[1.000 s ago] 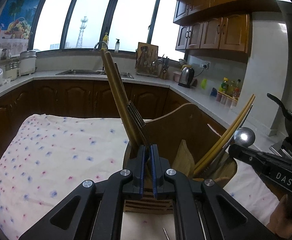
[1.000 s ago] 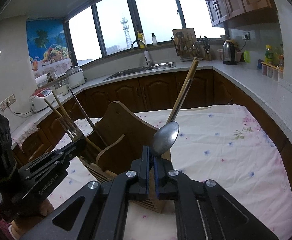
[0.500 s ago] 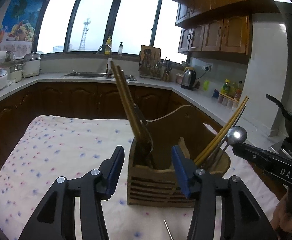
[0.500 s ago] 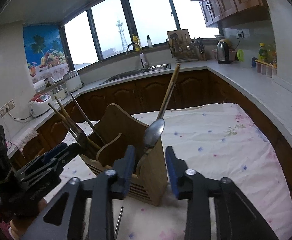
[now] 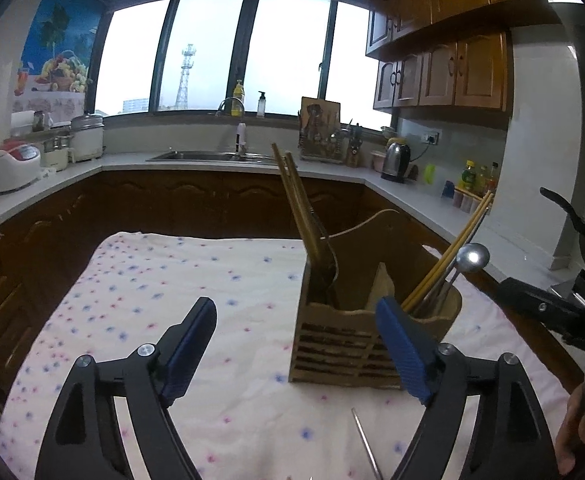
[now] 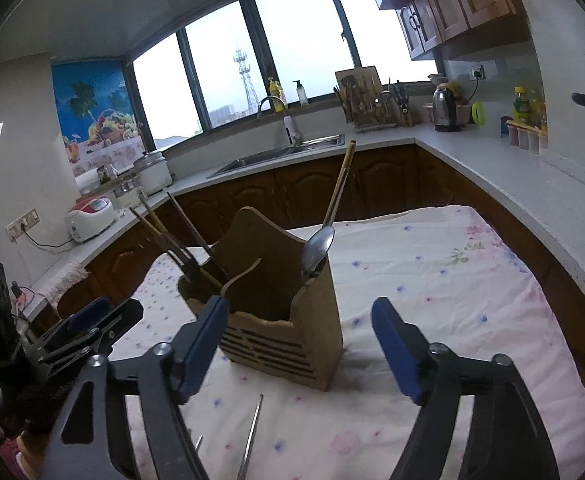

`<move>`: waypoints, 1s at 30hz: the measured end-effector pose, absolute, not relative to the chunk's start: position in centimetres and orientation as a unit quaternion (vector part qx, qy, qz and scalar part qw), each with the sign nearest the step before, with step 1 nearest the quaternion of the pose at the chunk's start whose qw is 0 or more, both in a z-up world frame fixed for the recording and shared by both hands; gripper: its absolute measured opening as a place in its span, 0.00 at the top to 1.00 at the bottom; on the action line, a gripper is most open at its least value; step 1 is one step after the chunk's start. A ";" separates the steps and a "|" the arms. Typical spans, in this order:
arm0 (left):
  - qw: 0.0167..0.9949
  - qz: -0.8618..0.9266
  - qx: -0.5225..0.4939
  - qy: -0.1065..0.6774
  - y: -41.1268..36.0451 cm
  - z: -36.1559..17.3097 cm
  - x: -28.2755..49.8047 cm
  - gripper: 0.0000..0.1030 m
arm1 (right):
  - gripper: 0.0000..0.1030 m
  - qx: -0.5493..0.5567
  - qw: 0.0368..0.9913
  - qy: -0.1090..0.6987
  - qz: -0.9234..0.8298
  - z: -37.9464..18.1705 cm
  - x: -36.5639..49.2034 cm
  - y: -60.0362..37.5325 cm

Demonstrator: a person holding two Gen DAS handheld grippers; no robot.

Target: Organize utensils

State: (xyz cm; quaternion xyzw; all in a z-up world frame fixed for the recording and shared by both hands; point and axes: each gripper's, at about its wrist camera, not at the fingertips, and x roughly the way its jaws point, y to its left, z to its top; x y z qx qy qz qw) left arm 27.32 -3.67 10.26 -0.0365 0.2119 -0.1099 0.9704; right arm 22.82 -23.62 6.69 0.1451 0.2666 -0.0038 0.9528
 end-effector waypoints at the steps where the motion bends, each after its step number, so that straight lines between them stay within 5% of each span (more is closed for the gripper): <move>1: 0.970 -0.109 -0.036 0.212 -3.4 10.3 26.9 0.17 | 0.20 0.146 0.953 0.265 -0.003 6.8 22.4 -23.5; 17: 0.963 -0.093 -0.091 0.237 3.2 10.4 14.8 0.06 | 0.02 0.162 0.956 0.244 0.014 5.8 12.3 -21.3; 30: 0.957 -0.081 -0.115 0.256 5.9 10.2 8.2 0.06 | 0.01 0.151 0.953 0.260 0.025 5.3 6.6 -19.7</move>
